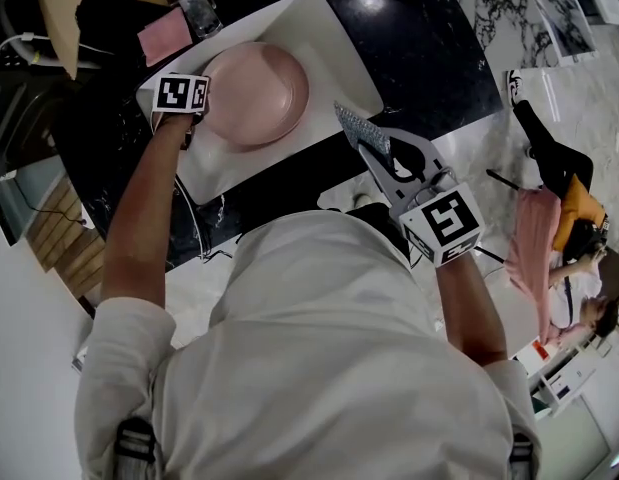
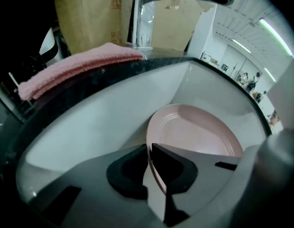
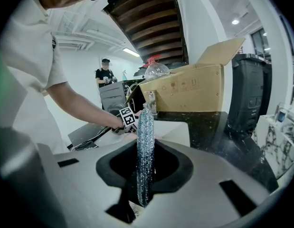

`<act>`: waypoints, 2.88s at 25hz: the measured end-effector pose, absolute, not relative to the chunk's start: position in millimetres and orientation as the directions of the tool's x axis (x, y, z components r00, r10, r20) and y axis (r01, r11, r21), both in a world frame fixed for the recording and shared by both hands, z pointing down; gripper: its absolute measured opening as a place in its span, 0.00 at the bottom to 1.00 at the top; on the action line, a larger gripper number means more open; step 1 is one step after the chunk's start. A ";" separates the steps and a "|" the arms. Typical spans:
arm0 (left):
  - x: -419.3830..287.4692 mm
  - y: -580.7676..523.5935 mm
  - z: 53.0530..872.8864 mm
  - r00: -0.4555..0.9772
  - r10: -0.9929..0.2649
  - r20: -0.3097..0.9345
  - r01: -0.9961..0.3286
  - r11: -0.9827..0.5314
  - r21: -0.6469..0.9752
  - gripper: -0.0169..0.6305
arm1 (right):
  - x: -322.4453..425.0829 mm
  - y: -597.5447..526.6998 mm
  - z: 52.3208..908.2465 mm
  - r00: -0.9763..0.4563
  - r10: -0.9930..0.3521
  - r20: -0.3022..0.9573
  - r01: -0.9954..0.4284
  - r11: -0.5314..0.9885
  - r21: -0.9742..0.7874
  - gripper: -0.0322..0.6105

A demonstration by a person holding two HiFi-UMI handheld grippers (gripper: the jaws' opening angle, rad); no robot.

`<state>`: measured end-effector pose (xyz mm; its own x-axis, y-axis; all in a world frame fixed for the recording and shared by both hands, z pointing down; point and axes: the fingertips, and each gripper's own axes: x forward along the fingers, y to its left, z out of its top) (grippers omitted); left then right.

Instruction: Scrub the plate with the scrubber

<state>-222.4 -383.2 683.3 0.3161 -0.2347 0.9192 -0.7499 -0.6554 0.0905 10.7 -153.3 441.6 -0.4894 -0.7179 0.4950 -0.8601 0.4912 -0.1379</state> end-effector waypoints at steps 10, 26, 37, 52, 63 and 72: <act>-231.9 -374.6 624.6 0.395 -0.397 0.829 -0.854 -0.491 0.172 0.04 | 6.9 -148.9 434.1 -0.538 -0.699 0.471 -0.826 0.549 -0.127 0.17; -242.0 -324.4 537.4 0.366 -0.578 0.729 -0.930 -0.235 0.281 0.05 | 50.4 -163.4 399.1 -0.661 -0.640 0.392 -0.720 0.689 -0.089 0.17; -184.5 -296.9 499.8 0.411 -0.634 0.655 -0.910 -0.240 0.339 0.05 | 83.4 -167.7 395.8 -0.680 -0.630 0.375 -0.699 0.712 -0.073 0.17; -105.8 -274.3 426.9 0.463 -0.717 0.522 -0.883 -0.324 0.339 0.05 | 65.7 -232.0 377.8 -0.626 -0.632 0.456 -0.638 0.752 0.166 0.17; -65.6 -264.4 415.0 0.473 -0.717 0.512 -0.881 -0.372 0.293 0.06 | 51.6 -268.8 401.4 -0.469 -0.658 0.590 -0.544 0.741 0.394 0.17; -52.0 -263.1 412.0 0.495 -0.709 0.503 -0.868 -0.386 0.311 0.07 | 20.3 -249.6 416.0 -0.426 -0.668 0.610 -0.378 0.744 0.551 0.17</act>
<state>-52.0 -263.1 412.0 0.4952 -0.7087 0.5026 -0.8684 -0.3864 0.3108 20.3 -249.6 416.0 -0.4258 -0.6685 0.6098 -0.3778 0.7437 0.5515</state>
